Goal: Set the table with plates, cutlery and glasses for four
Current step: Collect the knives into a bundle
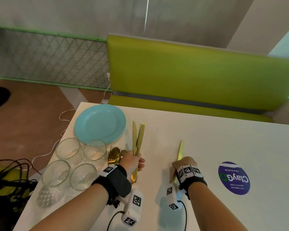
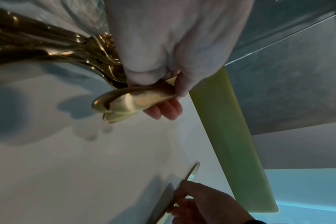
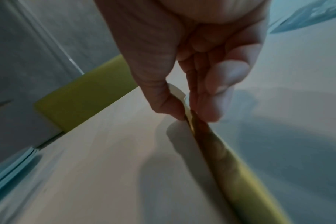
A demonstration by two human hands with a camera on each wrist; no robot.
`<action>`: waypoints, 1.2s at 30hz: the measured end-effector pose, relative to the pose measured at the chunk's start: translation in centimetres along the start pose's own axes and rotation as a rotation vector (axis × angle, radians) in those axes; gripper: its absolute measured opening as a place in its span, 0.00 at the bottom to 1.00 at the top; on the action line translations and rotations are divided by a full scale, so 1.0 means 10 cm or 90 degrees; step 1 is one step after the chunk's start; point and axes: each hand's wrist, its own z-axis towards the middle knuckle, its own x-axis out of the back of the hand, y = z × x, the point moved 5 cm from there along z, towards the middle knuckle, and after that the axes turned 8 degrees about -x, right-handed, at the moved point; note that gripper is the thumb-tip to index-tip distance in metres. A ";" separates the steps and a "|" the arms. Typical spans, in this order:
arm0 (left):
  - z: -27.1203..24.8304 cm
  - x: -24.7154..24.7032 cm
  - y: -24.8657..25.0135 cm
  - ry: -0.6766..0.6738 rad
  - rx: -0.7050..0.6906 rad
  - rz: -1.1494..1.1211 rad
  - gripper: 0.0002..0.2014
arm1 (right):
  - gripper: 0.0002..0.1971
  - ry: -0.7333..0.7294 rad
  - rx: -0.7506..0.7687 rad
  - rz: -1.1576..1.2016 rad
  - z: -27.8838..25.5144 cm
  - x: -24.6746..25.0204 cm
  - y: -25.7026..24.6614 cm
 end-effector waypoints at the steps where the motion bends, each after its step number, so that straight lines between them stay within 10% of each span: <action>1: -0.03 -0.03 -0.01 -0.009 0.001 0.000 0.05 | 0.13 0.001 0.002 -0.007 -0.01 0.01 0.02; 11: -0.27 -0.15 -0.02 -0.115 -0.013 -0.039 0.11 | 0.08 -0.311 0.230 0.298 -0.68 -0.11 -0.40; 27: -0.54 0.06 -0.34 -0.128 -0.021 -0.076 0.09 | 0.14 -0.300 0.162 0.091 -0.94 -0.60 -0.26; 36: -0.67 0.18 -0.40 -0.186 0.019 -0.077 0.37 | 0.15 -0.416 0.182 0.244 -1.19 -0.79 -0.15</action>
